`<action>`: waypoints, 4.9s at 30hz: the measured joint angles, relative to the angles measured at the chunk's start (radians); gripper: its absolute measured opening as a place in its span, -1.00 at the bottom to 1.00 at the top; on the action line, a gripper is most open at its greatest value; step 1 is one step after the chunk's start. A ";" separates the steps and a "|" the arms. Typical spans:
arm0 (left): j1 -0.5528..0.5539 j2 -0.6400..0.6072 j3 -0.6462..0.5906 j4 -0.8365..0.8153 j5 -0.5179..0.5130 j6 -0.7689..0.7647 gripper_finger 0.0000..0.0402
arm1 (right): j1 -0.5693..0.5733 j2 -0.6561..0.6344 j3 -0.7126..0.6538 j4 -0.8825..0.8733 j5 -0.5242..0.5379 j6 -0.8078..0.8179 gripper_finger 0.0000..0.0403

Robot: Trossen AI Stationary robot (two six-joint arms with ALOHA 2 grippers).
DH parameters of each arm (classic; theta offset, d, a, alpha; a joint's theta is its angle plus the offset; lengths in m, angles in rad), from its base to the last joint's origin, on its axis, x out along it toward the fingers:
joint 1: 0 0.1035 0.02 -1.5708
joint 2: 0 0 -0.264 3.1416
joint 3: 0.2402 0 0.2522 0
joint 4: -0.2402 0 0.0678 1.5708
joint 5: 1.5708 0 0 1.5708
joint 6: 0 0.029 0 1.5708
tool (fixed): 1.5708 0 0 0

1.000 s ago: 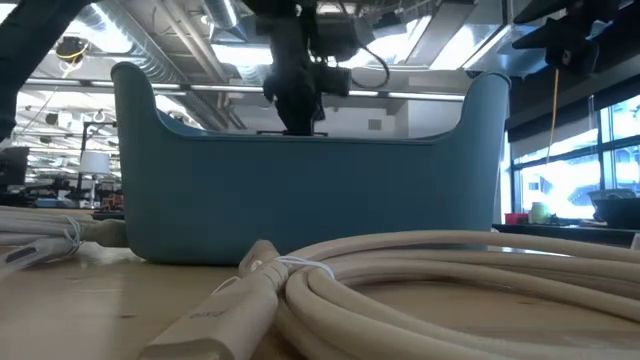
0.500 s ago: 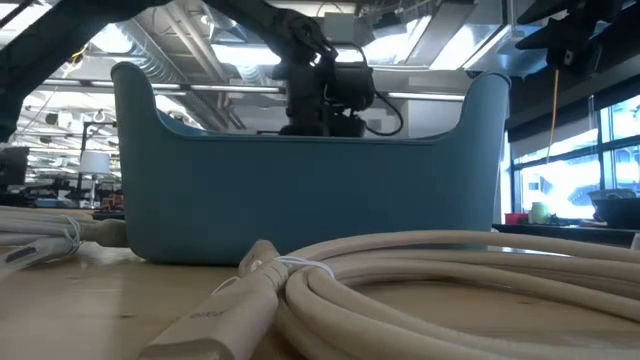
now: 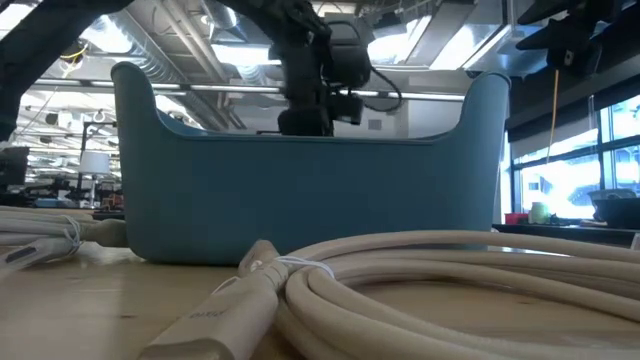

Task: Pick & Place USB Port
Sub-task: Put the brown HDMI cable into the blue bin

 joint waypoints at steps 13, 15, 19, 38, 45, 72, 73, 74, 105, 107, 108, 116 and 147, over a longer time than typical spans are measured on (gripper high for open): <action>0.049 -0.236 0.000 -0.256 0.008 -0.124 -0.28 | 0.000 0.000 0.000 -0.001 -0.016 0.026 -0.27; 0.070 -0.274 -0.001 -0.272 0.011 -0.140 -0.28 | 0.000 0.000 0.000 -0.001 -0.016 0.027 -0.27; 0.137 -0.350 -0.026 -0.245 0.013 -0.178 -0.28 | 0.000 0.000 0.000 -0.001 -0.024 0.030 -0.27; 0.432 -0.514 -0.636 0.069 0.164 -0.282 -0.28 | 0.000 0.000 0.000 -0.002 -0.076 0.015 -0.27; 0.479 -0.514 -0.645 0.103 0.055 -0.274 -0.22 | 0.000 0.000 0.000 -0.002 -0.076 0.031 -0.27; 0.484 -0.241 -0.645 0.239 -0.031 -0.342 -0.07 | 0.000 0.000 0.000 0.000 -0.042 0.057 -0.27; 0.484 -0.231 -0.642 0.237 -0.027 -0.341 -0.08 | 0.000 0.000 0.000 0.000 -0.041 0.059 -0.27; 0.483 -0.224 -0.640 0.232 -0.024 -0.340 -0.11 | 0.000 0.000 0.000 0.000 -0.042 0.060 -0.27; 0.207 -0.760 -0.521 0.105 0.183 -0.663 -0.79 | 0.000 0.001 0.000 0.015 -0.004 0.053 -0.27; 0.134 -0.776 -0.520 0.183 0.239 -0.706 -0.79 | 0.000 0.001 0.000 0.015 -0.002 0.053 -0.27; 0.091 -0.777 -0.520 0.214 0.254 -0.721 -0.79 | 0.000 0.001 0.000 0.015 0.006 0.054 -0.27; -0.254 -0.689 -0.521 0.275 0.198 -0.772 -0.79 | 0.000 0.001 0.000 0.015 0.017 0.060 -0.27; -0.361 -0.226 -0.332 0.265 -0.045 -0.581 -0.79 | 0.000 0.001 0.000 0.030 0.055 0.072 -0.27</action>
